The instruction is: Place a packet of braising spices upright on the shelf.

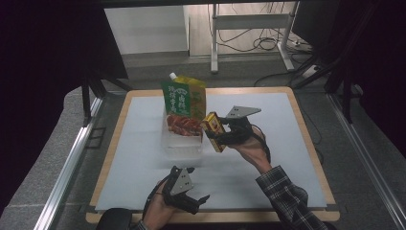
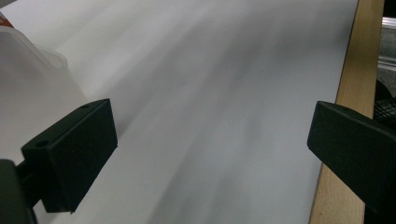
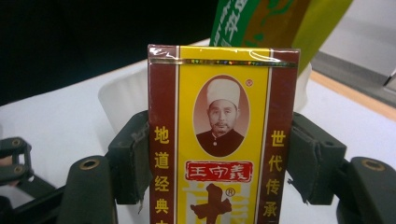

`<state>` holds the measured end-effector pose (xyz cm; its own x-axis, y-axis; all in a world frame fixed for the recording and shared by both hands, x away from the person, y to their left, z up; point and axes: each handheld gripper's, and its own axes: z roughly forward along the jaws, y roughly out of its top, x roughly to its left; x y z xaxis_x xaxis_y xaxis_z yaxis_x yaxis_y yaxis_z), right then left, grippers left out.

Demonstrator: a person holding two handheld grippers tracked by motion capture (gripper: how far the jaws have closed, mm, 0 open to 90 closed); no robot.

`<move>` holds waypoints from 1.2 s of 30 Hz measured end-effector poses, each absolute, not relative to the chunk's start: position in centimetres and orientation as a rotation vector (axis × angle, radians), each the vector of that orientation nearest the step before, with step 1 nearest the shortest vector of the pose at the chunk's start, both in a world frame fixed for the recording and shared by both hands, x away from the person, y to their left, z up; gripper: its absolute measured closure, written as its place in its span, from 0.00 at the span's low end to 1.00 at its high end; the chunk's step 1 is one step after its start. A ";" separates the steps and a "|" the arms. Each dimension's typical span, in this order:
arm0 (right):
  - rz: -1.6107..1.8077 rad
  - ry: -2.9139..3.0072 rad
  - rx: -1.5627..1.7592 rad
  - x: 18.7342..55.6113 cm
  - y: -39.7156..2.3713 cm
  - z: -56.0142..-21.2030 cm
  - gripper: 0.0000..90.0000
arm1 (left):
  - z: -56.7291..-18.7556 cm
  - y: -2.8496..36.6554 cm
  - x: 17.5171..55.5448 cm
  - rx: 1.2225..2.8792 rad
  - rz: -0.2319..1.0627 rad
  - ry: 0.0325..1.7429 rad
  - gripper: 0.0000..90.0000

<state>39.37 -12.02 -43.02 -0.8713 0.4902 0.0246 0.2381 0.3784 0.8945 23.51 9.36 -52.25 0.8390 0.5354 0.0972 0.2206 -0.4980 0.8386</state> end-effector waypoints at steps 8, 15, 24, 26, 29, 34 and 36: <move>1.518 2.381 0.600 39.6 -10.3 -42.9 0.36 | -52.2 9.3 23.4 2.091 0.433 0.554 0.01; 1.549 2.373 0.538 39.8 -8.4 -42.9 0.36 | -52.1 9.4 23.4 2.098 0.441 0.549 0.01; 1.610 2.368 0.513 40.5 -6.5 -43.0 0.36 | -51.9 10.1 23.1 2.078 0.446 0.566 0.01; 1.619 2.365 0.509 40.6 -6.0 -43.1 0.36 | -51.9 10.1 23.1 2.078 0.446 0.566 0.01; 1.624 2.366 0.489 40.7 -5.3 -43.2 0.36 | -52.0 10.0 23.0 2.083 0.446 0.560 0.01; 1.633 2.371 0.462 40.9 -4.3 -43.7 0.35 | -52.0 10.0 23.0 2.085 0.446 0.556 0.01; 1.643 2.375 0.451 41.0 -4.1 -43.9 0.35 | -52.0 10.0 23.1 2.084 0.444 0.557 0.01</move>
